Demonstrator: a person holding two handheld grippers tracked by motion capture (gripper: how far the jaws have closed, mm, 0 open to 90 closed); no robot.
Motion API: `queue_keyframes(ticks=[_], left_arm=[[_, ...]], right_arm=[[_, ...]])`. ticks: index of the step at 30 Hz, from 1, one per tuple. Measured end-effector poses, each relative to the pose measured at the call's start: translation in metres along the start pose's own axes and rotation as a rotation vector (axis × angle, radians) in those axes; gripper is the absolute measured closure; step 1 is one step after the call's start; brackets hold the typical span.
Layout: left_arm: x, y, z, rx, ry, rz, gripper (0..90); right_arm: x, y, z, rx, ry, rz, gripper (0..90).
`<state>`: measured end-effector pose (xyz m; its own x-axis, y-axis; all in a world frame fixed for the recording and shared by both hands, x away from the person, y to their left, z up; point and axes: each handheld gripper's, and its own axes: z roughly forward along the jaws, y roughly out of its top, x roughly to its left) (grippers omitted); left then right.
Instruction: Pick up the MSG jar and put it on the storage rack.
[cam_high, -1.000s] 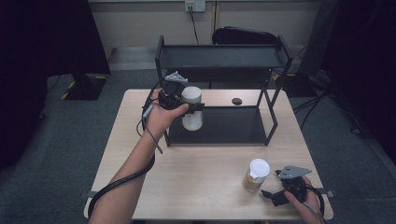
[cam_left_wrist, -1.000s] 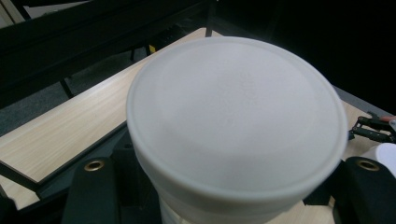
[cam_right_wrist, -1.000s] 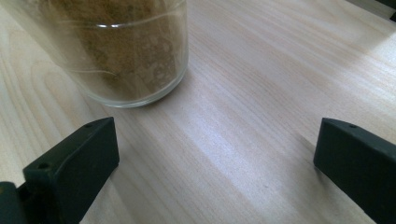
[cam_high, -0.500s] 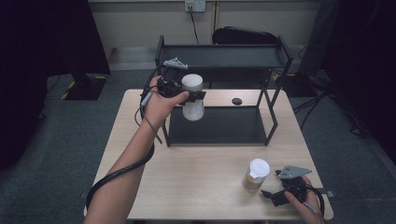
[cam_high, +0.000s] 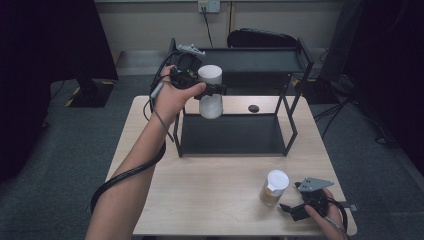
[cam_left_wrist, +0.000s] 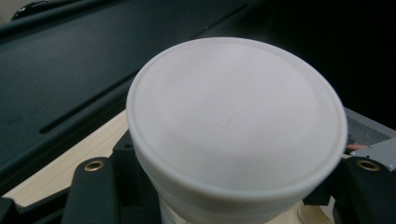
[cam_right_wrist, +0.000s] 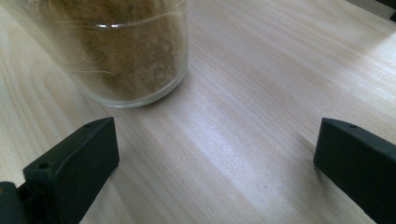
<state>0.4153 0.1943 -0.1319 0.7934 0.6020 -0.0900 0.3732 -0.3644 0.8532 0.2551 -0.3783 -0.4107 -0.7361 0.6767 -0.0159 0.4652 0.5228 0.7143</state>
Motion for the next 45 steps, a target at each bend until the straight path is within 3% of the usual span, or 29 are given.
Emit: queue_keyframes(ticks=[15, 29, 37, 45], left_arm=[[-0.006, 0.034, -0.015, -0.016, -0.014, 0.013, 34.9], [0.001, 0.058, -0.028, -0.052, -0.012, -0.002, 34.9], [0.003, 0.076, -0.033, -0.055, 0.018, 0.006, 34.9], [0.017, 0.09, -0.023, -0.055, 0.052, -0.009, 34.9]], right_arm=[[0.0, 0.0, 0.0, -0.001, 0.0, 0.001, 0.0], [0.0, -0.001, 0.0, 0.0, 0.0, 0.001, 0.0], [0.0, -0.001, 0.0, -0.001, 0.0, 0.001, 0.0], [0.0, -0.001, 0.0, -0.001, 0.0, 0.001, 0.0]])
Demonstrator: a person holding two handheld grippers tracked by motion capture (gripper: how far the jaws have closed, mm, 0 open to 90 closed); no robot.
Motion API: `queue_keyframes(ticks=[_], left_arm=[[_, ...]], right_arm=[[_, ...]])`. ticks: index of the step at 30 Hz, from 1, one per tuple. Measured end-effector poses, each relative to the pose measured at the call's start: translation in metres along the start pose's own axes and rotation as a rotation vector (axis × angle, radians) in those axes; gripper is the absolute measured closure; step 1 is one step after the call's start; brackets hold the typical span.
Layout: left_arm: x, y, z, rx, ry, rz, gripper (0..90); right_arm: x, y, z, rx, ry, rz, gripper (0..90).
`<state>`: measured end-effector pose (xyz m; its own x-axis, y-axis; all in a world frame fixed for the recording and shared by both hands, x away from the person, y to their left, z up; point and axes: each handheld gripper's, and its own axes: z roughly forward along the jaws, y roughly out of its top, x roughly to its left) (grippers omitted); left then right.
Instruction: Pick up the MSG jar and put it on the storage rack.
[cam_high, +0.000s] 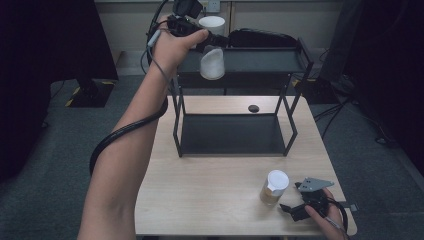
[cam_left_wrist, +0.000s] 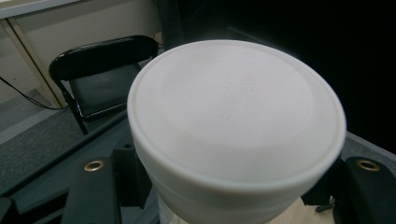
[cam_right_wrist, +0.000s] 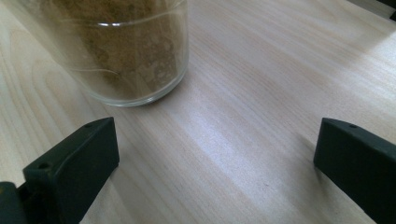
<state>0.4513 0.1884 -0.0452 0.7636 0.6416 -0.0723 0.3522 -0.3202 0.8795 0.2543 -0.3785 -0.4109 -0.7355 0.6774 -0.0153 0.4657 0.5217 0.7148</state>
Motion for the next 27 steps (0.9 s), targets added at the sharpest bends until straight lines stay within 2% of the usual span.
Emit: queue_keyframes(ticks=[6, 11, 20, 27], left_arm=[[0.013, 0.003, 0.012, -0.002, 0.034, -0.022, 34.9], [0.023, 0.003, 0.019, -0.01, 0.041, -0.04, 34.9], [0.032, 0.005, 0.032, 0.008, 0.089, -0.056, 34.9], [0.036, -0.001, 0.037, -0.006, 0.099, -0.069, 34.8]], right_arm=[[0.0, 0.0, 0.0, 0.0, 0.0, 0.001, 0.0], [0.0, 0.0, 0.0, 0.0, 0.0, 0.001, 0.0], [0.0, 0.0, 0.0, 0.0, 0.0, 0.001, 0.0], [0.0, 0.0, 0.0, 0.0, 0.0, 0.001, 0.0]])
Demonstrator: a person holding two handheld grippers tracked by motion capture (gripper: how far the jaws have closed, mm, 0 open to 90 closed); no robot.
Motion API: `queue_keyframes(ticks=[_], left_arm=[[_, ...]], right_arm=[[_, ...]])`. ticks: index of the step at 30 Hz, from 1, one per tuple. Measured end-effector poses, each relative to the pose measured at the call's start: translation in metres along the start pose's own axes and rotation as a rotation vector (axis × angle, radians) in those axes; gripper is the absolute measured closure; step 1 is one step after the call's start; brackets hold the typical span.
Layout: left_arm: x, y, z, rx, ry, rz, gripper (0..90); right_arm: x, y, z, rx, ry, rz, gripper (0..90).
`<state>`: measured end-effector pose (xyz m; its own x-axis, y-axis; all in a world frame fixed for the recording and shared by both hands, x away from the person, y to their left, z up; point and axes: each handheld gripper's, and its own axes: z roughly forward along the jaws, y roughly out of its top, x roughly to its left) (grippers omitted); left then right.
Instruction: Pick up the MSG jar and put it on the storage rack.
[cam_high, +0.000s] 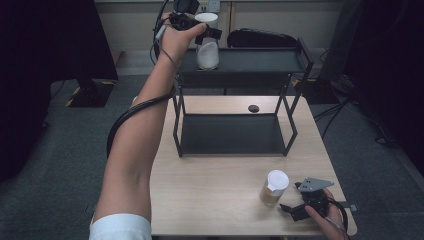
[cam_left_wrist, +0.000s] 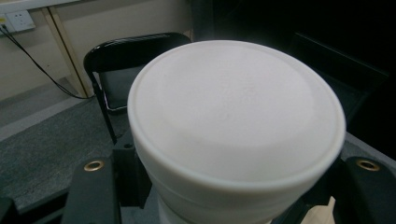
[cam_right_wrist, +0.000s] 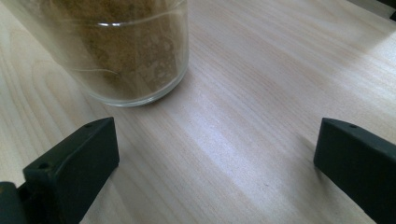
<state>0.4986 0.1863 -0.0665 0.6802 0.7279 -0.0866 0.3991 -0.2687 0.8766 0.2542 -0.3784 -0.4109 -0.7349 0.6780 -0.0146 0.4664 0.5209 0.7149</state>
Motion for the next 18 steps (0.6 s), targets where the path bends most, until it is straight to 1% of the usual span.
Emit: queue_keyframes(ticks=[3, 4, 6, 7, 9, 14, 16, 17, 18], left_arm=[[-0.003, -0.002, 0.001, -0.004, 0.007, 0.021, 34.8], [-0.003, -0.002, 0.001, -0.004, 0.007, 0.021, 34.8], [-0.008, -0.003, 0.0, -0.005, 0.016, 0.046, 34.7], [-0.008, -0.003, 0.0, -0.005, 0.016, 0.046, 34.7], [-0.011, -0.004, -0.001, -0.002, 0.022, 0.06, 34.6], [-0.015, -0.007, -0.002, -0.012, 0.036, 0.051, 34.5], [-0.017, -0.01, -0.005, -0.025, 0.043, 0.032, 31.7], [-0.02, -0.011, -0.007, -0.031, 0.057, 0.025, 25.5], [-0.02, -0.011, -0.007, -0.031, 0.057, 0.025, 19.7]], right_arm=[[0.0, 0.0, 0.0, 0.0, 0.0, 0.0, 0.0], [0.0, 0.0, 0.0, 0.0, 0.0, 0.0, 0.0], [0.0, 0.0, 0.0, 0.0, 0.0, 0.0, 0.0], [0.0, 0.0, 0.0, 0.0, 0.0, 0.0, 0.0], [0.0, 0.0, 0.0, 0.0, 0.0, 0.0, 0.0], [0.0, 0.0, 0.0, 0.0, 0.0, 0.0, 0.0], [0.0, 0.0, 0.0, 0.0, 0.0, -0.001, 0.0], [0.0, 0.0, 0.0, 0.0, 0.0, -0.001, 0.0], [0.0, 0.0, 0.0, 0.0, 0.0, 0.0, 0.0]])
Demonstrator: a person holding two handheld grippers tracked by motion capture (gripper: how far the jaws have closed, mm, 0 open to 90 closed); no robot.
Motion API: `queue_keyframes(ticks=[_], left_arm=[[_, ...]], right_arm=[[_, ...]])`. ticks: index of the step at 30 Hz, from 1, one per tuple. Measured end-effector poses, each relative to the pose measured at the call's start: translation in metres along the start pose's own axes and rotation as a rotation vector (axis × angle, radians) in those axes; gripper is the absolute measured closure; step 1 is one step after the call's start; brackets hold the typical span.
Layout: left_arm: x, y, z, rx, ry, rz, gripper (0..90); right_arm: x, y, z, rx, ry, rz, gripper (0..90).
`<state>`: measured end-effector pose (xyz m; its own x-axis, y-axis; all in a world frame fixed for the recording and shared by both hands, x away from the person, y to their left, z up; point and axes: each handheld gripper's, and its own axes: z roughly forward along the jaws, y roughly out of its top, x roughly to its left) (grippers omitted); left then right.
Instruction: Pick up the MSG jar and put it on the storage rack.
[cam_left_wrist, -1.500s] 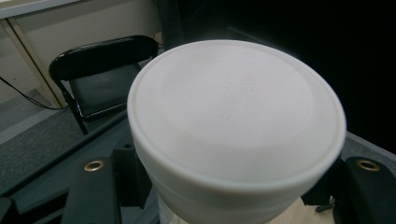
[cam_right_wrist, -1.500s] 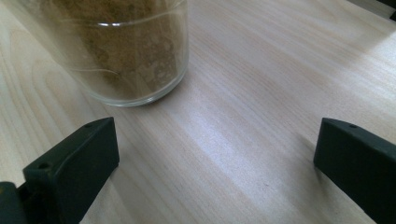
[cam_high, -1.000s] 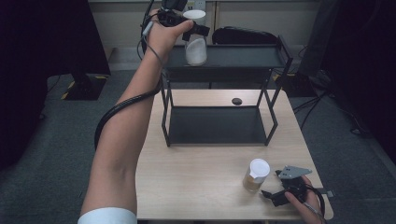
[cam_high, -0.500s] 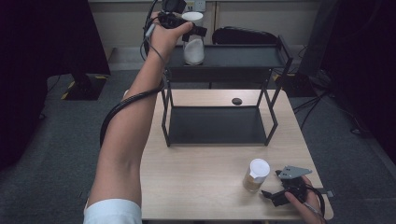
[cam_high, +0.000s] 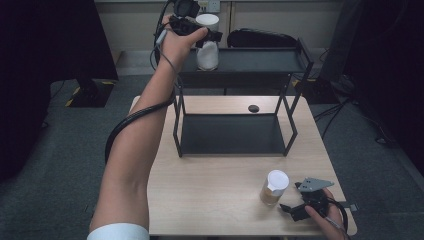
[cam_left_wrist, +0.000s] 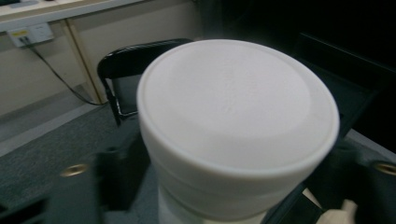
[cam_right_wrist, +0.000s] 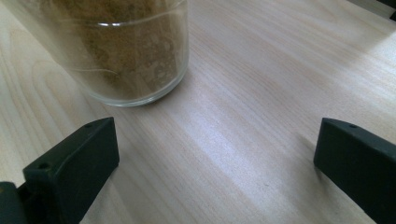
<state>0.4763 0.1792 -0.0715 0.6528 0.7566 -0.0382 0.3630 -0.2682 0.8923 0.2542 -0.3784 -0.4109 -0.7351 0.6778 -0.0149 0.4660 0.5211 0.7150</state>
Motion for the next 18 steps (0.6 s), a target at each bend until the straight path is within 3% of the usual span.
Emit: queue_keyframes(ticks=[7, 13, 16, 18], left_arm=[[-0.011, -0.012, -0.016, -0.035, 0.015, -0.022, 5.9], [-0.017, -0.034, -0.023, -0.059, -0.033, -0.051, 0.1], [-0.021, -0.045, -0.025, -0.072, -0.049, -0.027, 0.1], [-0.021, -0.051, -0.026, -0.071, -0.065, -0.033, 0.1]], right_arm=[[0.0, 0.0, 0.0, 0.0, 0.0, 0.0, 0.0], [0.001, 0.0, 0.0, 0.001, -0.002, 0.001, 0.0], [0.001, 0.0, 0.0, 0.001, -0.002, 0.002, 0.0], [0.001, 0.0, 0.0, 0.001, -0.002, 0.001, 0.0]])
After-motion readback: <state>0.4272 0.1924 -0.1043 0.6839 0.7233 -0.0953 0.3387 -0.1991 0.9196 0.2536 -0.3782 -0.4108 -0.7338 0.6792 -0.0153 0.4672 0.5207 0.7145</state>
